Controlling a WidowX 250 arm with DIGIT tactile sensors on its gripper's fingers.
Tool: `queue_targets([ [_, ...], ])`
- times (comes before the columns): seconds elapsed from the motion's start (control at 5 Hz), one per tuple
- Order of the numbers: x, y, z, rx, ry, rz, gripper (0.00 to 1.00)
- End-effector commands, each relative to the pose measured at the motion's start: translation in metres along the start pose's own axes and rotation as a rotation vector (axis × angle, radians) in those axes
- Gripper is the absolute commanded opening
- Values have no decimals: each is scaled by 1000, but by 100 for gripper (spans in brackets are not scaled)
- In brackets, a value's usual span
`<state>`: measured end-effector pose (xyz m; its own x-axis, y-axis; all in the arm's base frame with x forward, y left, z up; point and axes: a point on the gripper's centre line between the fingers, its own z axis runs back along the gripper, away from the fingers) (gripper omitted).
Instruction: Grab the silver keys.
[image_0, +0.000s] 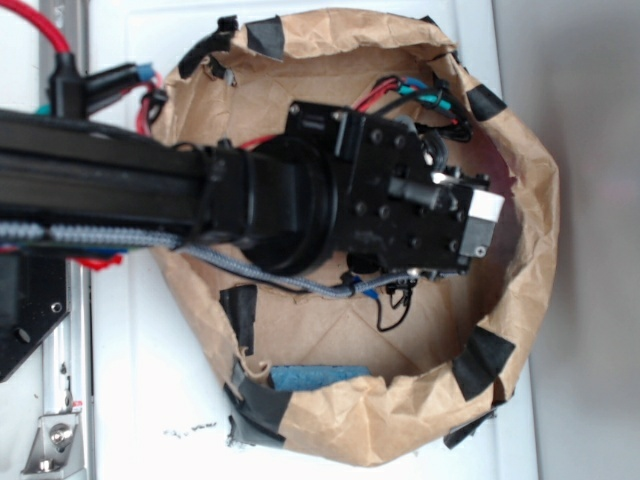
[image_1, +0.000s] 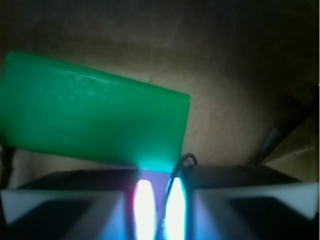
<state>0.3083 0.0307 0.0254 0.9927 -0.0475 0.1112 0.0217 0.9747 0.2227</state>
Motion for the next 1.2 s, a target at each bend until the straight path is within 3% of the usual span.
queue_targets([
  [0.0,9,2,10,-1,-25,2,0],
  [0.4,10,9,18,-28,7,16,0],
  [0.6,7,25,47,-98,58,50,0],
  [0.8,-21,45,95,-253,-99,-20,0],
  [1.0,-48,70,136,-392,-213,-125,0],
])
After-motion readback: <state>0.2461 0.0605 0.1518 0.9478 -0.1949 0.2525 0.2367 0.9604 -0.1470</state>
